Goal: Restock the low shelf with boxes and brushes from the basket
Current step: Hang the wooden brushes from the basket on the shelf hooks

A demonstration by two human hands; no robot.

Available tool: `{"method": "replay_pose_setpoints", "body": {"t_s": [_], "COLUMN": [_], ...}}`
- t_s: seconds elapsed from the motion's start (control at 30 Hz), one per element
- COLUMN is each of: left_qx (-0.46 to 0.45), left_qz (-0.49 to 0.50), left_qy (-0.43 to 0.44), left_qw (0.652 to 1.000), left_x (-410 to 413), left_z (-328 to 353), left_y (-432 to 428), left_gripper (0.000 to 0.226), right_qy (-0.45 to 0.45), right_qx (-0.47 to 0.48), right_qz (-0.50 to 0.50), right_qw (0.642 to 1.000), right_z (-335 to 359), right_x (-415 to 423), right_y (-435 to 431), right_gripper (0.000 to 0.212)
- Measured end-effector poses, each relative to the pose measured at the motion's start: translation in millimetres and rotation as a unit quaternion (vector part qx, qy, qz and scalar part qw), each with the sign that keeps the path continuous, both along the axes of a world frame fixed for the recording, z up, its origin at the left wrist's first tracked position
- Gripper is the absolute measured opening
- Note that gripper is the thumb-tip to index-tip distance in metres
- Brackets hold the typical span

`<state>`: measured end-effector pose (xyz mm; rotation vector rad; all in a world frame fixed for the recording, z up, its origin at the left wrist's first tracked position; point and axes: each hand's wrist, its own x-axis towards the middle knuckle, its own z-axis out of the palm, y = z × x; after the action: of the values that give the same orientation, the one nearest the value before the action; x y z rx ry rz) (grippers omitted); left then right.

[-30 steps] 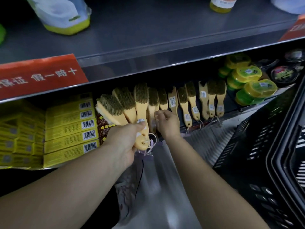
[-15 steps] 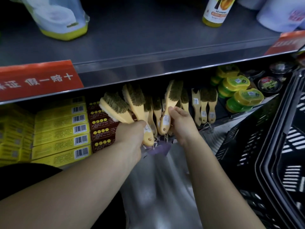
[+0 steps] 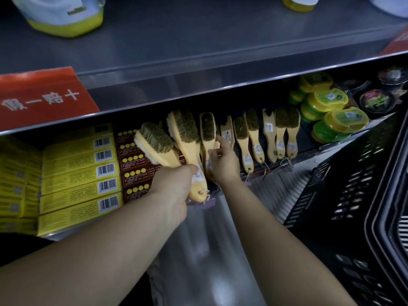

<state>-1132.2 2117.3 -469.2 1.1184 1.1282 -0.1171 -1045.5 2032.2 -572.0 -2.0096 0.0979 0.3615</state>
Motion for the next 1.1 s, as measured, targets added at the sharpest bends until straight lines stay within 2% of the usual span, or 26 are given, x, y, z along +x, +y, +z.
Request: {"method": "replay_pose_setpoints", "body": {"t_s": [0.2,0.33,0.5,0.6,0.7,0.73,0.8,0.9,1.0,1.1], "left_qx": [0.007,0.005,-0.007,-0.015,-0.021,-0.02,-0.021,-0.017,-0.014,-0.012], "left_qz": [-0.007,-0.009,-0.013,-0.017,-0.03,-0.034,-0.038,-0.039,-0.047,-0.02], "left_qy": [-0.011,-0.022,-0.029,-0.021,-0.016,-0.016,-0.019,-0.036,-0.053,-0.059], "left_qw": [1.0,1.0,0.999,1.0,0.999,0.999,0.999,0.998,0.997,0.998], "left_x": [5,7,9,10,12,12,13,13,11,14], "left_z": [-2,-4,-6,-8,-10,-11,-11,-12,-10,-6], "left_y": [-2,-5,-7,-6,-5,-4,-4,-5,-9,-6], "left_gripper": [0.007,0.015,0.01,0.013,0.013,0.013,0.013,0.011,0.008,0.006], "right_qy": [0.003,-0.01,-0.02,-0.001,-0.012,-0.014,0.04,0.137,0.14,0.149], "right_qx": [-0.026,-0.088,-0.135,-0.124,-0.101,-0.075,0.055,0.209,0.263,0.271], "right_qz": [-0.007,0.051,0.089,0.097,0.06,0.038,0.009,0.058,0.086,0.003], "right_qw": [1.0,0.995,0.987,0.988,0.993,0.996,0.998,0.967,0.951,0.951], "right_z": [-4,-2,0,5,18,25,42,59,63,60], "right_x": [0,0,2,3,0,-3,-12,-28,-33,-21], "right_y": [-1,2,2,-2,-7,-10,-14,-20,-22,-34], "right_gripper": [0.04,0.043,0.048,0.049,0.039,0.034,0.033,0.028,0.019,0.017]}}
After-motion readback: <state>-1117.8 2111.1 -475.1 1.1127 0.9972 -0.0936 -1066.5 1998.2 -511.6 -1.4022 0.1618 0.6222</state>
